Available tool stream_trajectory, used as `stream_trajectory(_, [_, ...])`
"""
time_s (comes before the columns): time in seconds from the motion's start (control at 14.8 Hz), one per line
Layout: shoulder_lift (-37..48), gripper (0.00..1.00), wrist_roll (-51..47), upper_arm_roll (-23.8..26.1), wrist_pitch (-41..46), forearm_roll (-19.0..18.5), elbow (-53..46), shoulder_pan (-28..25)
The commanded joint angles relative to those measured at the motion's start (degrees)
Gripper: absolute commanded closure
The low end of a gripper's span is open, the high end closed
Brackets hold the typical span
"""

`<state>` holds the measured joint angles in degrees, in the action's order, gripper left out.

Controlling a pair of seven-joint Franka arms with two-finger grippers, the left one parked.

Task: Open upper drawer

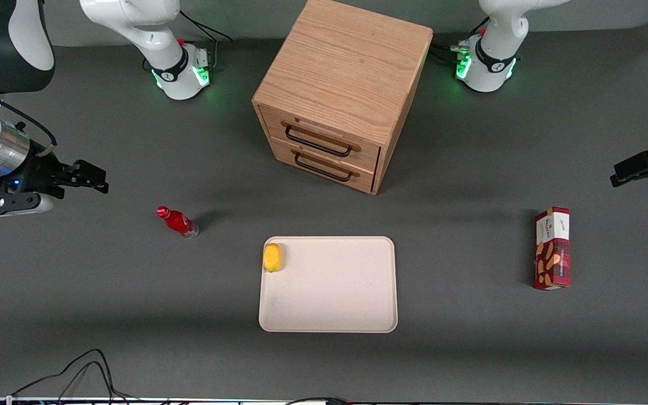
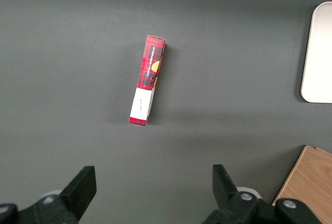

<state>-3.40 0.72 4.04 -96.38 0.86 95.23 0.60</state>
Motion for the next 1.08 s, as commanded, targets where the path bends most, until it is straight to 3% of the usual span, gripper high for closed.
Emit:
stream_trajectory(0.0, [-0.7,0.00,-0.8,-0.2,1.6,-1.1,-1.4,-0.4])
stream_trajectory(0.61, [-1.2,0.00,0.2,0.3,2.2,-0.4,-2.7,-2.2])
stream_trajectory(1.02, [-1.2,0.00,0.2,6.1,2.4,-0.2,-4.3,-2.8])
